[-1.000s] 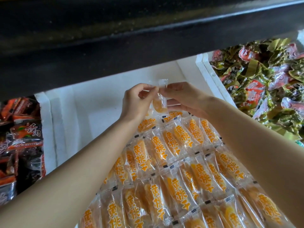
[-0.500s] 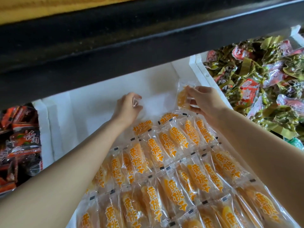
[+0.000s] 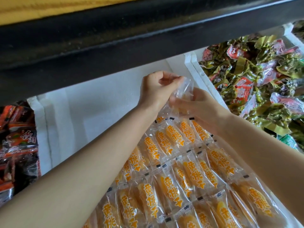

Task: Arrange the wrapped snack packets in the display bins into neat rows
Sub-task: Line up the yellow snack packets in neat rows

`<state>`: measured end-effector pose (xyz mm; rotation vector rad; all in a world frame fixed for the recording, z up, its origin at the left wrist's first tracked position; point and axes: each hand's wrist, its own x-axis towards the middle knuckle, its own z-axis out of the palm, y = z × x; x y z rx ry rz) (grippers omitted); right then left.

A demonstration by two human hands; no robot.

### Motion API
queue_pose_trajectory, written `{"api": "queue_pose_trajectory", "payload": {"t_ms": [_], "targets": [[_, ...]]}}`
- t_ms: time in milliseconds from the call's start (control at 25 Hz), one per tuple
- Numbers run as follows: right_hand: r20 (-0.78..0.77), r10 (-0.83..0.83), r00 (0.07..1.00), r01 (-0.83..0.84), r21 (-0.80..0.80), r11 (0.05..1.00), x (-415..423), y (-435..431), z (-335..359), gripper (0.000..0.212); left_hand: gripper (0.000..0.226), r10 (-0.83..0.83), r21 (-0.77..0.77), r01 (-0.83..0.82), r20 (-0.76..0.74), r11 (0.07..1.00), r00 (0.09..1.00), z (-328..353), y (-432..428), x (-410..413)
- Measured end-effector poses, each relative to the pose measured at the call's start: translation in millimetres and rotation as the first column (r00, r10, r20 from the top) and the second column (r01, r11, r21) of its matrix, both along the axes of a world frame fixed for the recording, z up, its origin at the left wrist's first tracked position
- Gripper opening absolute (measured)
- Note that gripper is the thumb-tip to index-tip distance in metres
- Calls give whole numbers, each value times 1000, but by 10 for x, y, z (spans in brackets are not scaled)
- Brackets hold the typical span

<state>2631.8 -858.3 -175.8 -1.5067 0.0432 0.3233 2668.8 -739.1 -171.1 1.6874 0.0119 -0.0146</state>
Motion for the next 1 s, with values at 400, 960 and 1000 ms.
{"api": "queue_pose_trajectory", "payload": {"t_ms": [400,960,1000], "targets": [[-157,-216,964,222,17,975,-52,-174,-161,30,39,-335,804,406,-273,435,902,-731,1054,27],[-20,-298,954,295,-77,952,-3,-375,-90,17,78,-370,865,398,-278,304,886,-748,381,415],[-11,-302,953,300,-86,950,-5,-391,-89,17,80,-361,876,366,-247,313,899,-747,364,404]]}}
